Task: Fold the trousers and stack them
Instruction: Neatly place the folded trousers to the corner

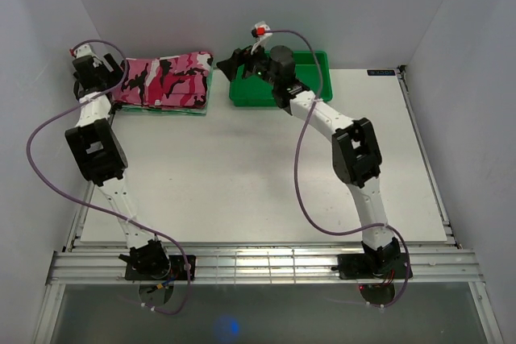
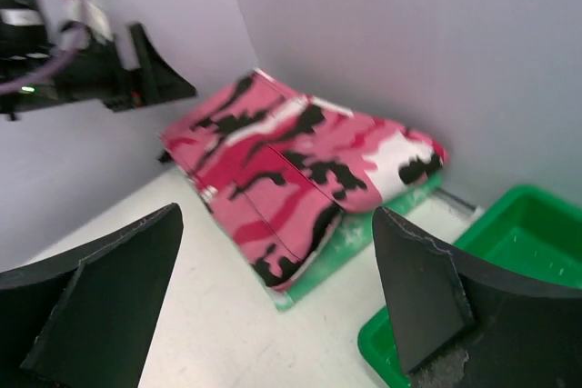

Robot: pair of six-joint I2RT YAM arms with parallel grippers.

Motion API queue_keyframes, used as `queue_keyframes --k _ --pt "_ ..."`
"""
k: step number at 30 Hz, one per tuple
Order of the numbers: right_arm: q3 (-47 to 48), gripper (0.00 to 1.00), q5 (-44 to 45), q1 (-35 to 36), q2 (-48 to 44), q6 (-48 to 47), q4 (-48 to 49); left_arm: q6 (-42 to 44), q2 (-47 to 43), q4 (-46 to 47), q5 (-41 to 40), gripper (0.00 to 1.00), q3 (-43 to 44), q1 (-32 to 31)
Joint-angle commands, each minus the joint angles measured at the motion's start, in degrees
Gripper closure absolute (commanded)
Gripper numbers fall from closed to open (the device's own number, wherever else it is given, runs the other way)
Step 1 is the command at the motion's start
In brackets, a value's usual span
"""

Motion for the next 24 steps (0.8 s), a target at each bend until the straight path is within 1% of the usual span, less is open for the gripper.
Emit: queue_keyframes --k 1,2,3,5,6,7,8,9,10,11,12,13,14,15,16,17,18,19,20,23,24 --pt "-3.4 0.1 -6.9 1.0 -10.4 -1.3 -1.7 1.6 -8.5 -10.6 4.1 0.02 3.7 -0.2" --pt "-4.4 0.1 -7.6 0.9 -11.9 -1.6 -2.2 2.1 -9.6 -12.5 4.9 0.02 4.7 -0.2" --pt "-6.4 0.1 -8.6 0.4 -13.4 -1.9 -2.9 2.7 -11.5 -17.3 5.6 0.02 5.6 -0.1" --pt "-7.1 0.1 -9.3 -0.5 -17.7 -4.3 -8.5 6.0 -13.6 -22.4 9.1 0.02 7.9 -0.5" --pt "-7.4 0.1 -9.9 -0.9 -19.2 -5.6 -11.4 7.4 -15.9 -27.0 9.3 0.02 7.9 -0.7" --pt "-7.7 0.1 -9.9 -1.3 -22.3 -7.1 -17.7 9.0 -17.3 -29.1 9.9 0.02 7.6 -1.7" --pt "-8.2 0.1 -9.8 -2.0 -23.9 -8.6 -21.1 11.0 -18.7 -31.1 10.9 0.02 6.4 -2.2" --pt "-8.9 0.1 -9.2 -3.5 -25.7 -11.2 -24.2 14.8 -21.5 -35.3 12.8 0.02 5.6 -2.9" --pt "-11.2 0.1 -9.0 -4.5 -29.4 -12.3 -27.0 16.7 -22.8 -37.6 14.0 0.02 4.7 -4.8" --pt "-12.7 0.1 -8.9 -7.1 -31.3 -13.2 -33.2 20.4 -24.1 -39.8 14.7 0.02 3.1 -6.2" --pt "-14.3 0.1 -8.5 -8.5 -33.3 -15.0 -35.8 21.9 -25.3 -43.6 14.4 0.02 1.9 -7.7" --pt "-17.6 0.1 -8.0 -9.9 -37.2 -15.7 -38.5 23.4 -28.1 -45.0 14.0 0.02 0.4 -11.3" --pt "-19.4 0.1 -7.2 -12.7 -39.0 -17.8 -43.7 24.7 -29.6 -45.8 13.1 0.02 -1.4 -13.7" --pt "-21.2 0.1 -5.2 -14.2 -41.0 -18.6 -46.3 25.6 -31.1 -45.9 10.6 0.02 -5.7 -15.9" --pt "-23.1 0.1 -4.8 -15.7 -44.9 -20.2 -48.4 25.5 -33.7 -45.8 10.7 0.02 -7.8 -19.7" --pt "-27.5 0.1 -4.5 -18.5 -46.9 -21.1 -50.3 24.9 -34.7 -45.8 11.2 0.02 -9.5 -21.1" --pt "-30.0 0.1 -3.4 -20.0 -49.1 -22.1 -53.1 24.0 -35.5 -45.1 11.5 0.02 -13.0 -23.7" --pt "-32.7 0.1 -2.7 -20.9 -53.7 -24.3 -54.0 22.1 -36.3 -44.8 12.2 0.02 -14.4 -26.2" --pt "-38.1 0.1 -0.8 -22.5 -55.9 -25.5 -54.8 21.2 -37.0 -44.3 13.5 0.02 -15.6 -27.4" --pt "-45.9 0.1 0.5 -24.6 -64.0 -27.0 -57.6 17.4 -36.6 -43.2 15.0 0.02 -19.9 -31.1" --pt "-51.2 0.1 1.0 -25.1 -66.0 -26.7 -57.7 16.3 -36.3 -41.8 14.7 0.02 -21.1 -31.8"
